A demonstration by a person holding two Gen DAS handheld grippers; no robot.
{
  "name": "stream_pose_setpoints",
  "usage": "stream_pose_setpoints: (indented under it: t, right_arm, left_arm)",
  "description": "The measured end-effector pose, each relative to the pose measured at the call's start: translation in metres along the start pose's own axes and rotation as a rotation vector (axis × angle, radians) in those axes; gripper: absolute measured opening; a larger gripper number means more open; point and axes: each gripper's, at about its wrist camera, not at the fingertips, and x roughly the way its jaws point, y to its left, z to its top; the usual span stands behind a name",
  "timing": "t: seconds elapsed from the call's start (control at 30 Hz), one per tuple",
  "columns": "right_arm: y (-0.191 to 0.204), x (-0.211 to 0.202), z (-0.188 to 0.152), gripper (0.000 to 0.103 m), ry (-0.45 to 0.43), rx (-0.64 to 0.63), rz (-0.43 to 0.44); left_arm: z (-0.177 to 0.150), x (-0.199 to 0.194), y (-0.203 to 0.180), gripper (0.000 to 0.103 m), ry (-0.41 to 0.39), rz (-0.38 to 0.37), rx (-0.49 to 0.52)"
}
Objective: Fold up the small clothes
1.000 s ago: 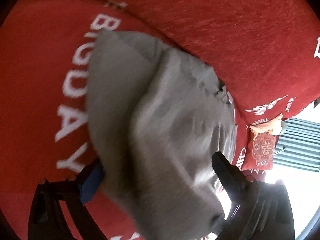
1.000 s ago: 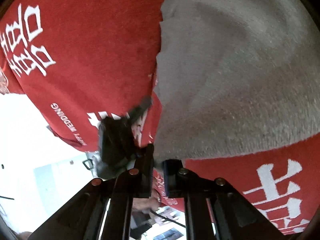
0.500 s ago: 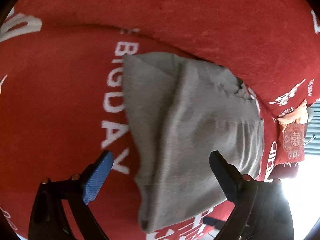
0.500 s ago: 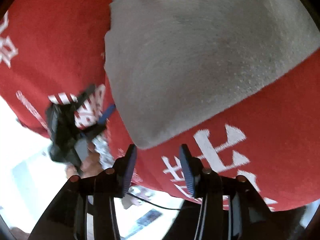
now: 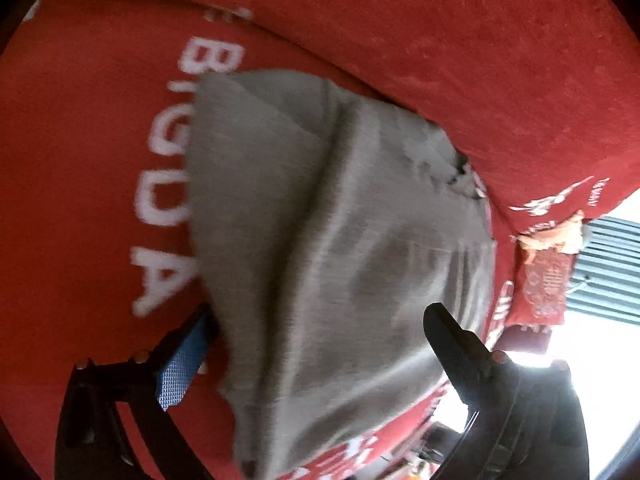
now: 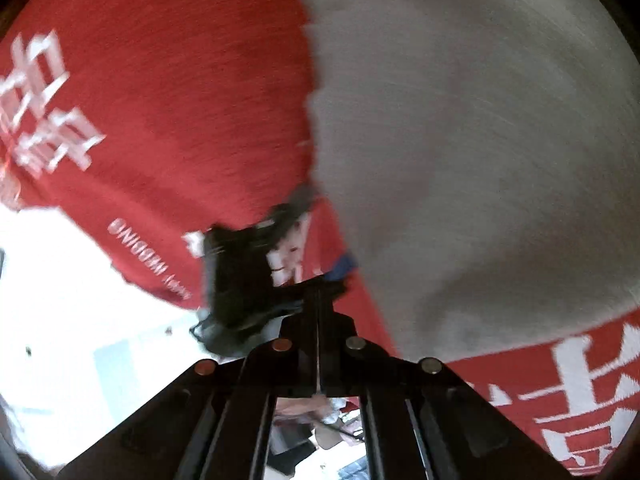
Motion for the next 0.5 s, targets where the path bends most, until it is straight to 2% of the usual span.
stream_pose_setpoints:
  t: [0.1, 0.17, 0.23, 0.33, 0.43, 0.5]
  right_arm:
    - [0.015, -0.004, 0.001, 0.001, 0.043, -0.058, -0.027]
    - [0.008, -0.009, -0.004, 0.004, 0.069, -0.072, -0.109]
    - [-0.011, -0.016, -0.013, 0.007, 0.087, -0.035, -0.177]
    - [-0.035, -0.029, -0.022, 0.009, 0.078, 0.033, -0.234]
    - [-0.038, -0.044, -0.024, 0.016, 0.055, 0.019, -0.280]
    - [-0.028, -0.056, -0.017, 0.017, 0.028, -0.032, -0.324]
  left_arm:
    - [0.001, 0.010, -0.009, 0.101, 0.005, -0.008, 0.001]
    - [0.002, 0.012, -0.015, 0.101, 0.005, -0.010, 0.011]
    - [0.002, 0.013, -0.018, 0.101, 0.005, -0.021, 0.014]
    - [0.001, 0.014, -0.024, 0.101, 0.007, -0.036, 0.022]
    - [-0.001, 0.014, -0.031, 0.101, 0.014, -0.089, 0.022]
    - [-0.002, 0.020, -0.041, 0.101, 0.021, -0.045, 0.055]
